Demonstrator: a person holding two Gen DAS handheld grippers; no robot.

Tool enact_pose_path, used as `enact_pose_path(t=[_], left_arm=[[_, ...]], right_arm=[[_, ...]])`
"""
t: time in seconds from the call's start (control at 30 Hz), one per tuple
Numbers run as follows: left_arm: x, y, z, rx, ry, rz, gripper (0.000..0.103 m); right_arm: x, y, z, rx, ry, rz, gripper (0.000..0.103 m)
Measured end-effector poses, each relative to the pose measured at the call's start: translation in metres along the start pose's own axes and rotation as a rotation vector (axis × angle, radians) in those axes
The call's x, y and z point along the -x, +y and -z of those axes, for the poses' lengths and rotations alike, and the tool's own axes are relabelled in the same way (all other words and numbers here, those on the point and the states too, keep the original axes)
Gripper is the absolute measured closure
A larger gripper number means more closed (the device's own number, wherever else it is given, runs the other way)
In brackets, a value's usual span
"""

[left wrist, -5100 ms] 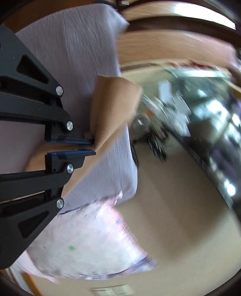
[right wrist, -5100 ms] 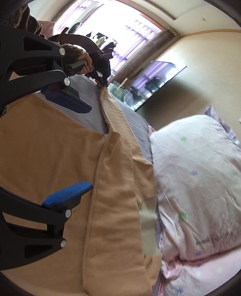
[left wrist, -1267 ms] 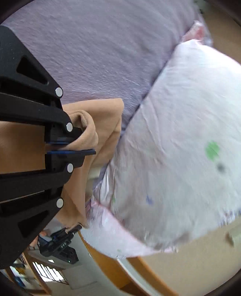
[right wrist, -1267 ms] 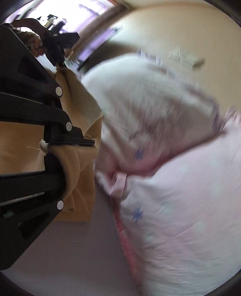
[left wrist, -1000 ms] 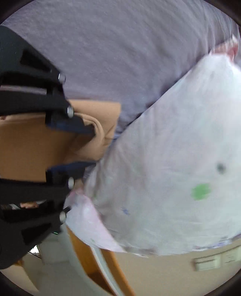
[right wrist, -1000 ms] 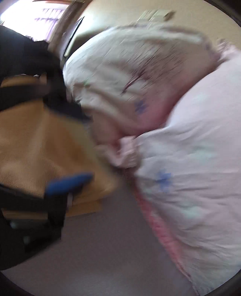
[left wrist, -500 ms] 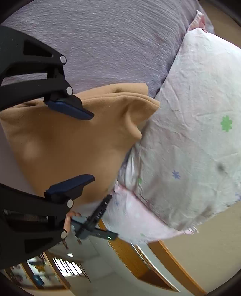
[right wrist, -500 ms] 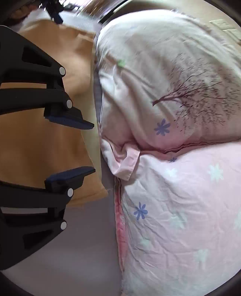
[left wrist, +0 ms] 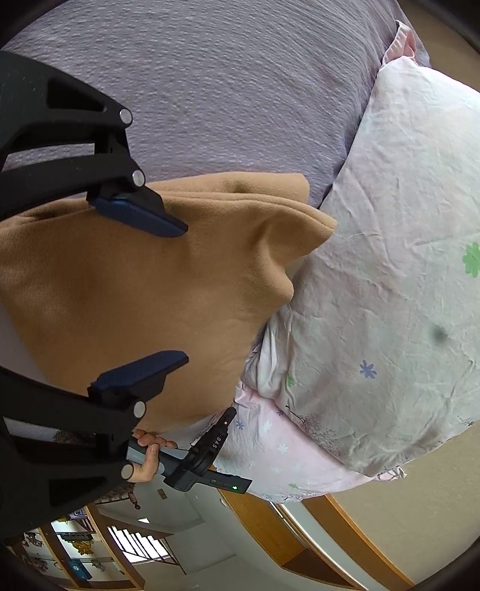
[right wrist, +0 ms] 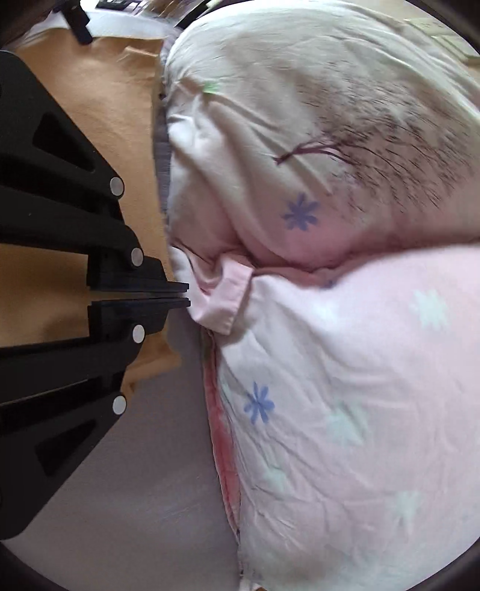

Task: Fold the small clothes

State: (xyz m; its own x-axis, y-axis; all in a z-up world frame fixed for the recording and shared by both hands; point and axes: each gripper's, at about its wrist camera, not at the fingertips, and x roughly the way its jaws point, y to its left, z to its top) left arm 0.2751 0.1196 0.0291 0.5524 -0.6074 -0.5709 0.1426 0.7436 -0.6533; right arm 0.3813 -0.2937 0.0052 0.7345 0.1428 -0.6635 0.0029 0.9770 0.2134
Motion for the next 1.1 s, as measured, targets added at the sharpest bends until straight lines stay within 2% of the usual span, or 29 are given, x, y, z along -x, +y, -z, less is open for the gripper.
enact_pose_path(t=[0.03, 0.07, 0.1, 0.13, 0.17, 0.2, 0.23, 0.27, 0.33, 0.43, 0.57, 0.63, 0.7, 0.73, 0.77, 0.8, 0.87, 0.97, 1.07, 1.1], left_arm=[[0.003, 0.000, 0.000, 0.004, -0.005, 0.003, 0.039], [0.008, 0.000, 0.000, 0.007, -0.017, 0.001, 0.039], [0.013, 0.000, 0.001, 0.010, -0.026, -0.001, 0.039], [0.020, 0.000, 0.001, 0.016, -0.041, -0.006, 0.039], [0.023, 0.000, 0.000, 0.022, -0.048, -0.010, 0.038], [0.028, 0.002, 0.000, 0.031, -0.057, -0.012, 0.037], [0.032, 0.004, 0.001, 0.042, -0.060, -0.015, 0.037], [0.034, 0.006, 0.002, 0.054, -0.056, -0.019, 0.036], [0.037, 0.010, 0.007, 0.081, -0.029, -0.034, 0.036], [0.038, 0.013, 0.016, 0.090, -0.003, -0.051, 0.036], [0.030, 0.012, 0.027, 0.086, 0.043, -0.063, 0.036], [0.021, 0.009, 0.032, 0.084, 0.077, -0.073, 0.037], [0.017, 0.004, 0.039, 0.078, 0.065, -0.093, 0.039], [0.015, 0.002, 0.040, 0.079, 0.060, -0.107, 0.045], [0.014, 0.002, 0.041, 0.093, 0.060, -0.121, 0.055], [0.013, 0.003, 0.040, 0.112, 0.056, -0.128, 0.060], [0.013, 0.009, 0.040, 0.163, 0.058, -0.082, 0.079], [0.022, 0.000, 0.034, 0.170, 0.037, -0.020, 0.086], [0.030, -0.039, 0.020, 0.091, -0.002, 0.023, 0.088], [0.030, -0.063, 0.013, 0.043, -0.012, 0.052, 0.088]], right_arm=[[0.004, -0.002, 0.001, -0.006, 0.001, -0.019, 0.096], [0.008, -0.005, 0.003, -0.027, 0.015, -0.067, 0.078], [0.012, -0.010, 0.006, -0.053, 0.028, -0.121, 0.047], [0.012, -0.015, 0.008, -0.075, 0.044, -0.161, 0.035], [0.010, -0.016, 0.011, -0.080, 0.068, -0.182, 0.030], [0.002, -0.017, 0.015, -0.076, 0.113, -0.180, 0.030], [-0.016, -0.017, 0.021, -0.057, 0.207, -0.154, 0.030], [-0.012, -0.013, 0.024, -0.015, 0.157, -0.136, 0.030], [-0.003, -0.015, 0.025, -0.036, 0.168, -0.141, 0.030], [0.029, -0.026, 0.025, -0.118, 0.094, -0.252, 0.030], [0.059, -0.041, 0.034, -0.147, 0.031, -0.351, 0.022], [0.067, -0.052, 0.034, -0.166, 0.004, -0.391, 0.022], [0.074, -0.053, 0.038, -0.191, -0.061, -0.426, 0.019], [0.080, -0.066, 0.045, -0.222, -0.105, -0.454, 0.018], [0.082, -0.069, 0.042, -0.252, -0.124, -0.473, 0.017], [0.089, -0.083, 0.045, -0.294, -0.132, -0.493, 0.017], [0.091, -0.095, 0.037, -0.348, -0.141, -0.519, 0.017], [0.103, -0.105, 0.033, -0.365, -0.192, -0.522, 0.017], [0.108, -0.117, 0.030, -0.417, -0.221, -0.556, 0.017], [0.107, -0.120, 0.029, -0.427, -0.229, -0.559, 0.017]])
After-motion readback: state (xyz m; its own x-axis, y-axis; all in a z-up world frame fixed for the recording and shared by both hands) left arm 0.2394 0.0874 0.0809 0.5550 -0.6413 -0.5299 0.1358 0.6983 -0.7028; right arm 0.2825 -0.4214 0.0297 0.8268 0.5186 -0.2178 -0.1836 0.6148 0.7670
